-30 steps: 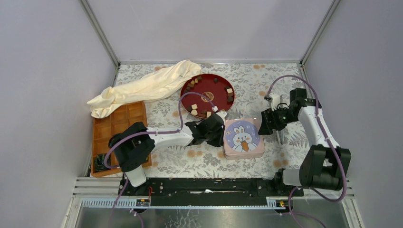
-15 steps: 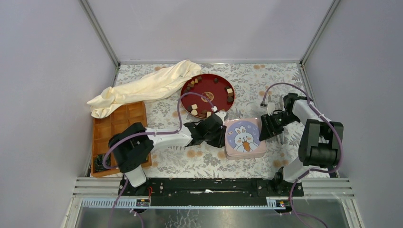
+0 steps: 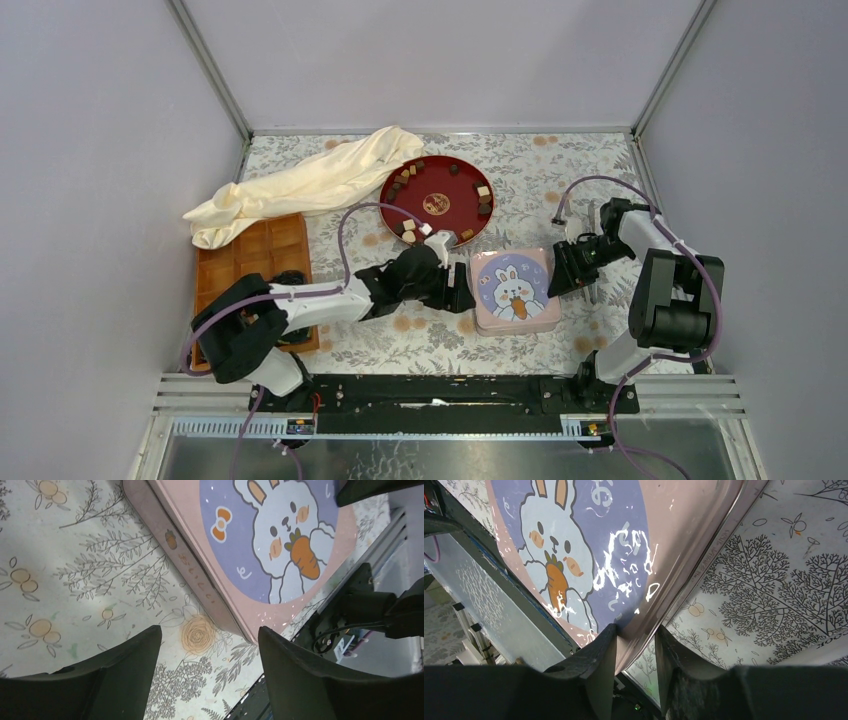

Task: Pack the chocolate
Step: Close the box lid on the packing box.

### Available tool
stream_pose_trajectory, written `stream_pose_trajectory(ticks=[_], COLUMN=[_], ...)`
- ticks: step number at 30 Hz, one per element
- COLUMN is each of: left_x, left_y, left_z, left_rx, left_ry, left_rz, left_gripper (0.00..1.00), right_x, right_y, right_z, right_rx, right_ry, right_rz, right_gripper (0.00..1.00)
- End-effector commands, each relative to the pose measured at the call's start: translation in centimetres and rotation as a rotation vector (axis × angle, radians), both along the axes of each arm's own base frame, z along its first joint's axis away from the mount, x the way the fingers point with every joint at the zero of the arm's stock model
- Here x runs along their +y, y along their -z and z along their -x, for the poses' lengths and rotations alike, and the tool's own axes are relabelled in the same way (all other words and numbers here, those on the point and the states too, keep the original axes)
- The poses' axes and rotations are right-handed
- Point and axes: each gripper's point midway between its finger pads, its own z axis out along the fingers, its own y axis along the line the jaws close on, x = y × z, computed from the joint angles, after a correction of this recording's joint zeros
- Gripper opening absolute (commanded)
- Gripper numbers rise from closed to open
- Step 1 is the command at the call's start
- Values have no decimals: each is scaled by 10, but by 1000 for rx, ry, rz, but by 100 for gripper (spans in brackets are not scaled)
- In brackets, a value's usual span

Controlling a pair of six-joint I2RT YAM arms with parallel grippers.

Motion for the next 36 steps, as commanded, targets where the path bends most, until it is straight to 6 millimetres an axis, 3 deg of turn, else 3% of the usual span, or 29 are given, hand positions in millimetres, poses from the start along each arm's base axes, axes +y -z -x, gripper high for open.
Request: stream_pose_trajectory(ticks=[1, 10, 15, 19, 29, 36], left_x=[-28, -44, -47, -46, -40, -40], left_y=[-25, 2, 8, 10, 41, 34], left_z=[-5, -13, -19, -24, -26, -28], left_rx=[14, 101, 106, 92, 113, 92], left_ry=[40, 24, 10, 3, -6, -1], left_rz=[184, 204, 179, 145, 53, 52], left_gripper=[79, 81, 70, 69, 69, 70], right_x=[-16, -20, -19, -22, -13, -13], right_y=[18, 21, 19, 15, -26, -57], right_z=[9, 11, 9, 2, -19, -30], right_rx=[28, 36, 26, -1, -202, -383], right_ry=[-26, -22, -16, -3, -20, -37], right_rz=[88, 98, 94, 107, 57, 75], right_gripper=[31, 27, 36, 46, 58, 61])
